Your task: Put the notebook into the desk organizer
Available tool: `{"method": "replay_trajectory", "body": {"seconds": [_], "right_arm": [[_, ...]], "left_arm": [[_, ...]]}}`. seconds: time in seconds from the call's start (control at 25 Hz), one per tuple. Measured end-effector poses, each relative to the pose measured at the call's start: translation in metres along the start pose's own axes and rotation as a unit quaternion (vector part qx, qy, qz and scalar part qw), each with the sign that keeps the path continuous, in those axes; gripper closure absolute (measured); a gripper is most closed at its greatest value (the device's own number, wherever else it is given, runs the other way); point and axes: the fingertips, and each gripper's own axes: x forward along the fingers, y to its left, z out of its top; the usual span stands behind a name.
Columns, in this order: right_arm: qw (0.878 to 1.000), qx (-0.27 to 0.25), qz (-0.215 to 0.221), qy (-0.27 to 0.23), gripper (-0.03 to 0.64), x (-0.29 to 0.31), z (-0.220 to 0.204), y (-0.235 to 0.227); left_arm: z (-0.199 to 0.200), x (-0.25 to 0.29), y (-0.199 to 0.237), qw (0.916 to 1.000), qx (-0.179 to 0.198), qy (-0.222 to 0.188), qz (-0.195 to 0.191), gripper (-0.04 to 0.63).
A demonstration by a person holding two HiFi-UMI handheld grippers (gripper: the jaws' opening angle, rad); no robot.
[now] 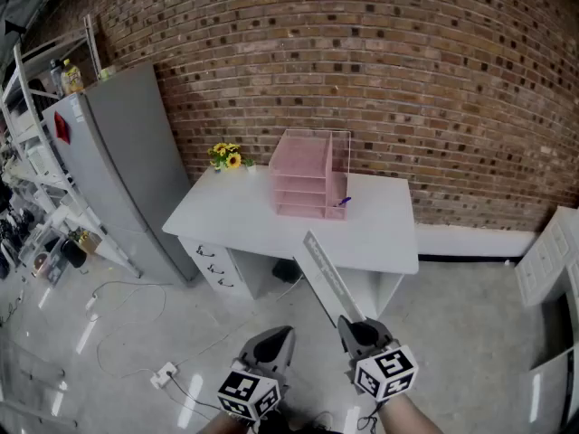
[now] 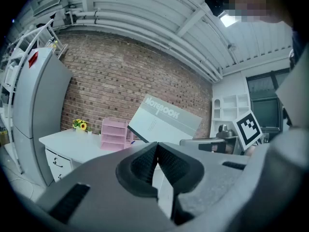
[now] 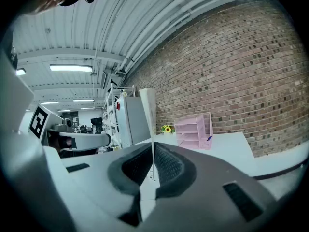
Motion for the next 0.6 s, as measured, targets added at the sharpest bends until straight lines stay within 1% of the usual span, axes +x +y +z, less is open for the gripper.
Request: {"method": "replay_trajectory", "body": {"seconds": [0.32, 0.6], "right_arm": [[1.000, 0.002, -0.001, 0.002, 0.604, 0.007, 0.000, -0.001], [1.000, 0.008, -0.002, 0.005, 0.604, 0.021, -0.002, 0.001]], "left_arm": [[0.000, 0.002, 0.007, 1.0000, -0.002, 0.000, 0.001, 0.591], [-0.006, 0.005, 0.020, 1.0000, 0.002, 0.009, -0.003, 0.591]]}}
